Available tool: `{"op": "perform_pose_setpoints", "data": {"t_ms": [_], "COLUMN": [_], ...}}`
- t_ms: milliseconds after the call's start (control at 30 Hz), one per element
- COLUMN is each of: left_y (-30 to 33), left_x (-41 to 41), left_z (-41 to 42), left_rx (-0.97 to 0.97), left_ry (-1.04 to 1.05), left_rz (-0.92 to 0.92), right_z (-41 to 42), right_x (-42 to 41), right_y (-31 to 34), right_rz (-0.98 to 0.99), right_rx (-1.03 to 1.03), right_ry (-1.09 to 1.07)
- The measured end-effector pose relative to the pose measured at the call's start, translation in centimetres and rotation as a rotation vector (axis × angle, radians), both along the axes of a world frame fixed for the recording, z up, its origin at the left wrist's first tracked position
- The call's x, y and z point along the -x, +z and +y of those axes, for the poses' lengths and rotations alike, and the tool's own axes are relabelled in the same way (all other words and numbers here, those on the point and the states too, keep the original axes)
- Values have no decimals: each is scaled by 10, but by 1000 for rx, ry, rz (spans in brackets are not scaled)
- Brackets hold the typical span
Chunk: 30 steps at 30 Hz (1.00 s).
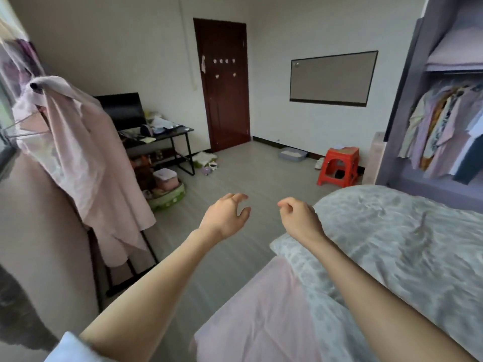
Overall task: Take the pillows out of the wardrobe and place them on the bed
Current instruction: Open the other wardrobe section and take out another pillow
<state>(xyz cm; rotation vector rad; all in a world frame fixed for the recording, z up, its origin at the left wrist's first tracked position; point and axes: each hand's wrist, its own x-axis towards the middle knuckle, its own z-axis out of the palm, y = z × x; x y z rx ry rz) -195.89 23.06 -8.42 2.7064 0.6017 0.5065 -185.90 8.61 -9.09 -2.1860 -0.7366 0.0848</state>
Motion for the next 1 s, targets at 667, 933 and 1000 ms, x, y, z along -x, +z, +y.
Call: {"op": "perform_pose_setpoints", "data": {"t_ms": [667, 933, 1000], "left_y": [7, 16, 20], "left_x": [-185, -294, -331], "left_z": [426, 550, 564], "left_rx": [9, 17, 21], "left_ry": [-150, -305, -353], "left_rz": [-21, 2, -5], "right_z": [414, 512, 522], "right_x": [-164, -252, -278], "right_y": [0, 10, 14], "right_rz": [-18, 4, -5], "right_rx": [61, 73, 75], "right_ry": [-174, -358, -408]}}
